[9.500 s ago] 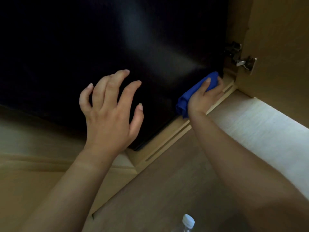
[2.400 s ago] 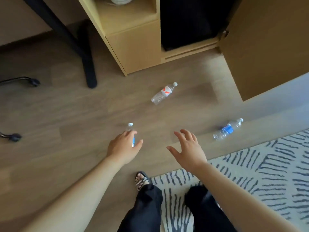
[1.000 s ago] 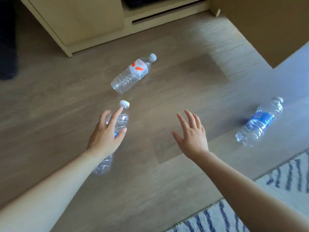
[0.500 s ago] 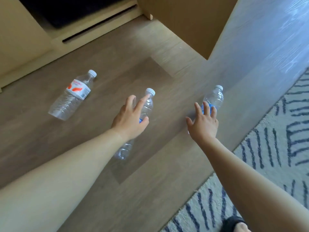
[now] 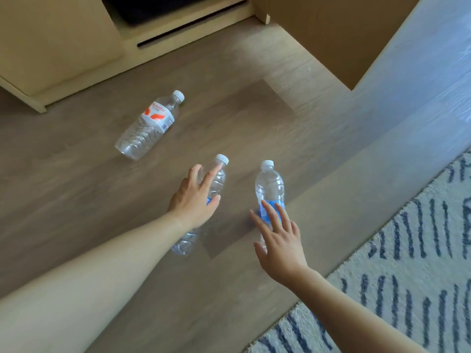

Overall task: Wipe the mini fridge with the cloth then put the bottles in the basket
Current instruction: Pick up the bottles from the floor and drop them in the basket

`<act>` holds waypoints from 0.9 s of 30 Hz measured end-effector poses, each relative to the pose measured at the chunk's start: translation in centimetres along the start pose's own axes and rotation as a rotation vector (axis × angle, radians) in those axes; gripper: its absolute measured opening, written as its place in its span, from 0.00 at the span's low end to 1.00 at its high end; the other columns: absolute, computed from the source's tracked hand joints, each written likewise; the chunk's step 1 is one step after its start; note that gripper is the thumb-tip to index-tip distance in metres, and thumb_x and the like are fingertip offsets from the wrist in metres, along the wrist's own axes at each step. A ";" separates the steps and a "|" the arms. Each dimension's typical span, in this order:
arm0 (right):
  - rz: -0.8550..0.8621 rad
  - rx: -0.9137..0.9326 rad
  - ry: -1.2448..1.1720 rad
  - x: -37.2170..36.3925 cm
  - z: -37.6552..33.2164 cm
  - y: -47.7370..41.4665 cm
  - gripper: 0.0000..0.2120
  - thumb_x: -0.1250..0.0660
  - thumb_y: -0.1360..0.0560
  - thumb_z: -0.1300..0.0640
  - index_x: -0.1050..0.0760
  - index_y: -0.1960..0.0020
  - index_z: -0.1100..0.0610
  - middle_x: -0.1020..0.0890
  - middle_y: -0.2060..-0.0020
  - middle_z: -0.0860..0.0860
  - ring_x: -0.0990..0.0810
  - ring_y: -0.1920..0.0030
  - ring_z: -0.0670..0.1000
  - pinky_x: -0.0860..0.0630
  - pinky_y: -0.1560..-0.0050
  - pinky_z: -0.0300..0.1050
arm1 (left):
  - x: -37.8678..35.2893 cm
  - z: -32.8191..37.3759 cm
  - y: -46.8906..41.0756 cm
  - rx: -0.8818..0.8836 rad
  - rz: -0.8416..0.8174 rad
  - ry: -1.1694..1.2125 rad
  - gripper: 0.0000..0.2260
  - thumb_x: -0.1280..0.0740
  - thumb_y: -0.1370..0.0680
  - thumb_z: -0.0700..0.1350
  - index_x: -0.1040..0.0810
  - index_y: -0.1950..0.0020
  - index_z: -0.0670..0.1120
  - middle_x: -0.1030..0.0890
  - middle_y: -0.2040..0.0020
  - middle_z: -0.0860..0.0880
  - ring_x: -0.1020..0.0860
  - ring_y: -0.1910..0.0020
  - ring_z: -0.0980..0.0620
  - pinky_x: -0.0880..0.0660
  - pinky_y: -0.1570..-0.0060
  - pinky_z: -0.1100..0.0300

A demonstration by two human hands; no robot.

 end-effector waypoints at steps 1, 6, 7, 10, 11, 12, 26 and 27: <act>0.012 0.015 -0.025 0.0 -0.8 0.2 0.35 0.28 0.35 0.50 0.35 0.31 0.48 0.36 0.28 0.53 0.43 0.29 0.57 0.30 0.40 0.56 | 0.0 -0.8 0.5 0.006 -0.017 -0.026 0.32 0.37 0.22 0.51 0.50 0.23 0.60 0.46 0.28 0.46 0.33 0.35 0.41 0.28 0.41 0.49; 0.087 -0.156 -0.248 1.0 -0.9 -1.8 0.30 0.32 0.28 0.47 0.37 0.28 0.47 0.41 0.26 0.51 0.43 0.29 0.59 0.35 0.35 0.56 | -0.5 -4.4 2.8 0.111 -0.150 -0.104 0.33 0.39 0.21 0.51 0.57 0.24 0.62 0.53 0.25 0.46 0.38 0.31 0.42 0.30 0.40 0.51; 0.104 -0.166 -0.280 1.2 -0.7 -2.4 0.31 0.31 0.28 0.49 0.37 0.28 0.48 0.43 0.25 0.52 0.43 0.29 0.59 0.36 0.34 0.54 | -0.7 -4.9 3.2 0.131 -0.182 -0.108 0.34 0.39 0.21 0.51 0.60 0.24 0.62 0.54 0.25 0.45 0.39 0.30 0.42 0.30 0.40 0.51; 0.071 -0.218 -0.312 1.0 -0.7 -3.7 0.32 0.33 0.26 0.53 0.42 0.26 0.47 0.49 0.24 0.49 0.44 0.29 0.56 0.37 0.34 0.50 | -0.9 -5.7 4.1 0.166 -0.236 -0.093 0.35 0.40 0.21 0.51 0.63 0.24 0.61 0.56 0.24 0.44 0.37 0.31 0.41 0.31 0.39 0.52; 0.052 -0.236 -0.309 0.9 -0.8 -3.7 0.32 0.34 0.25 0.55 0.45 0.25 0.46 0.50 0.24 0.49 0.43 0.29 0.56 0.35 0.35 0.49 | -0.9 -5.7 4.4 0.171 -0.246 -0.080 0.34 0.41 0.20 0.52 0.63 0.24 0.61 0.56 0.24 0.44 0.36 0.32 0.41 0.31 0.40 0.53; 0.040 -0.242 -0.301 0.8 -1.1 -3.5 0.33 0.35 0.25 0.56 0.46 0.25 0.45 0.51 0.24 0.48 0.42 0.30 0.57 0.34 0.37 0.48 | -0.9 -5.7 4.6 0.172 -0.252 -0.063 0.34 0.41 0.20 0.52 0.63 0.25 0.61 0.56 0.24 0.44 0.34 0.32 0.41 0.31 0.40 0.53; -0.013 -0.298 -0.263 -0.3 -2.6 -3.5 0.30 0.42 0.21 0.50 0.54 0.25 0.41 0.50 0.26 0.51 0.34 0.36 0.59 0.26 0.50 0.50 | -0.9 -6.6 5.4 0.158 -0.086 0.009 0.33 0.39 0.21 0.57 0.57 0.23 0.61 0.46 0.29 0.49 0.31 0.37 0.46 0.28 0.43 0.52; -0.022 -0.293 -0.237 -0.5 -2.8 -3.6 0.30 0.43 0.21 0.51 0.54 0.25 0.41 0.51 0.26 0.52 0.33 0.37 0.60 0.27 0.49 0.51 | -1.0 -6.8 5.5 0.178 -0.049 0.042 0.32 0.39 0.21 0.57 0.56 0.24 0.62 0.44 0.31 0.50 0.31 0.38 0.47 0.27 0.44 0.52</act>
Point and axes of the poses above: each hand's wrist, its own y-axis away from the middle knuckle, its own x-axis out of the back of the hand, z = x × y, the point moved 6 cm from there along -y, towards the middle knuckle
